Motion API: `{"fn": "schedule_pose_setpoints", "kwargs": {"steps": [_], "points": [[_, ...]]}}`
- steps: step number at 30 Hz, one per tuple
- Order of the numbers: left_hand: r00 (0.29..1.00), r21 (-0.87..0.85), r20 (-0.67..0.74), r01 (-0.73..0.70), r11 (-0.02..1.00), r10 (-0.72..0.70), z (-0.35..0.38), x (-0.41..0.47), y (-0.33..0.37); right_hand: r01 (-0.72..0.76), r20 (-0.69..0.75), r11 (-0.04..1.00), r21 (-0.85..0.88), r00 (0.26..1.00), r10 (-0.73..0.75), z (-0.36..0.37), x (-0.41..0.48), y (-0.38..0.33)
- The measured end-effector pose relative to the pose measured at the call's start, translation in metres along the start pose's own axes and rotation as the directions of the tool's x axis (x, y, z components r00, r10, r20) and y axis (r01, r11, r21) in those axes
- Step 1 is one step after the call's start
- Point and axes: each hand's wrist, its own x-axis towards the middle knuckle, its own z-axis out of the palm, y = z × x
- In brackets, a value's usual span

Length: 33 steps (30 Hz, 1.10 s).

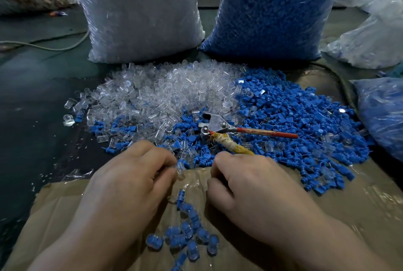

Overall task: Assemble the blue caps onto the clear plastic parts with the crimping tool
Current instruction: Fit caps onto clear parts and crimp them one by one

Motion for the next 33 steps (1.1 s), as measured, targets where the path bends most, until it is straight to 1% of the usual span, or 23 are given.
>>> {"fn": "schedule_pose_setpoints", "kwargs": {"steps": [2, 4, 7, 10, 12, 14, 16, 18, 20, 23, 25, 26, 27, 29, 30, 31, 33], "points": [[0.996, -0.079, -0.073, 0.048, 0.996, -0.054, -0.001, 0.000, -0.003, -0.004, -0.083, 0.996, 0.094, 0.996, 0.012, 0.002, 0.000, 0.002], [0.991, -0.128, -0.102, 0.076, 0.989, -0.089, 0.001, 0.000, -0.005, 0.048, -0.158, 0.979, 0.201, 0.987, -0.016, 0.008, 0.001, 0.001], [0.991, -0.121, -0.100, 0.074, 0.990, -0.087, 0.006, 0.000, -0.003, 0.153, -0.216, 0.959, 0.239, 0.971, -0.101, 0.016, 0.003, -0.003], [0.983, -0.119, -0.156, 0.083, 0.989, -0.101, 0.008, -0.001, -0.001, 0.214, -0.261, 0.939, 0.268, 0.955, -0.143, 0.019, 0.005, -0.005], [0.972, -0.135, -0.196, 0.101, 0.986, -0.126, 0.007, 0.001, -0.001, 0.263, -0.239, 0.919, 0.293, 0.951, -0.196, 0.019, 0.006, -0.007], [0.959, -0.173, -0.232, 0.122, 0.977, -0.161, 0.007, 0.001, -0.002, 0.323, -0.188, 0.902, 0.286, 0.942, -0.278, 0.020, 0.006, -0.009], [0.937, -0.271, -0.264, 0.156, 0.950, -0.229, 0.008, 0.001, -0.003, 0.372, -0.141, 0.892, 0.257, 0.927, -0.346, 0.019, 0.006, -0.011], [0.915, -0.389, -0.254, 0.201, 0.899, -0.315, 0.009, 0.000, -0.004, 0.401, -0.119, 0.883, 0.242, 0.916, -0.383, 0.017, 0.005, -0.010], [0.915, -0.479, -0.207, 0.213, 0.852, -0.346, 0.009, 0.001, -0.005, 0.405, -0.114, 0.878, 0.254, 0.914, -0.389, 0.016, 0.003, -0.009], [0.937, -0.648, -0.123, 0.174, 0.742, -0.327, 0.009, 0.002, -0.006, 0.366, -0.161, 0.872, 0.325, 0.930, -0.330, 0.015, 0.001, -0.008], [0.955, -0.702, -0.068, 0.160, 0.694, -0.288, 0.008, 0.002, -0.005, 0.287, -0.238, 0.866, 0.409, 0.950, -0.202, 0.013, 0.000, -0.004], [0.960, -0.739, -0.030, 0.167, 0.652, -0.279, 0.008, 0.001, -0.005, 0.231, -0.266, 0.850, 0.473, 0.957, -0.112, 0.011, 0.000, -0.002], [0.959, -0.794, 0.021, 0.187, 0.579, -0.281, 0.010, 0.001, -0.005, 0.180, -0.277, 0.815, 0.550, 0.961, -0.025, 0.009, 0.000, 0.000], [0.951, -0.885, 0.126, 0.236, 0.401, -0.282, 0.014, 0.001, -0.005, 0.112, -0.254, 0.731, 0.673, 0.963, 0.086, 0.007, 0.000, 0.004], [0.949, -0.905, 0.156, 0.248, 0.346, -0.274, 0.015, 0.002, -0.005, 0.083, -0.220, 0.698, 0.712, 0.969, 0.110, 0.006, 0.000, 0.004], [0.949, -0.913, 0.171, 0.254, 0.319, -0.266, 0.016, 0.001, -0.004, 0.055, -0.176, 0.663, 0.747, 0.977, 0.117, 0.006, -0.001, 0.003], [0.948, -0.919, 0.184, 0.260, 0.296, -0.261, 0.016, 0.000, -0.002, 0.016, -0.100, 0.599, 0.801, 0.989, 0.107, 0.008, -0.001, 0.002]]}}
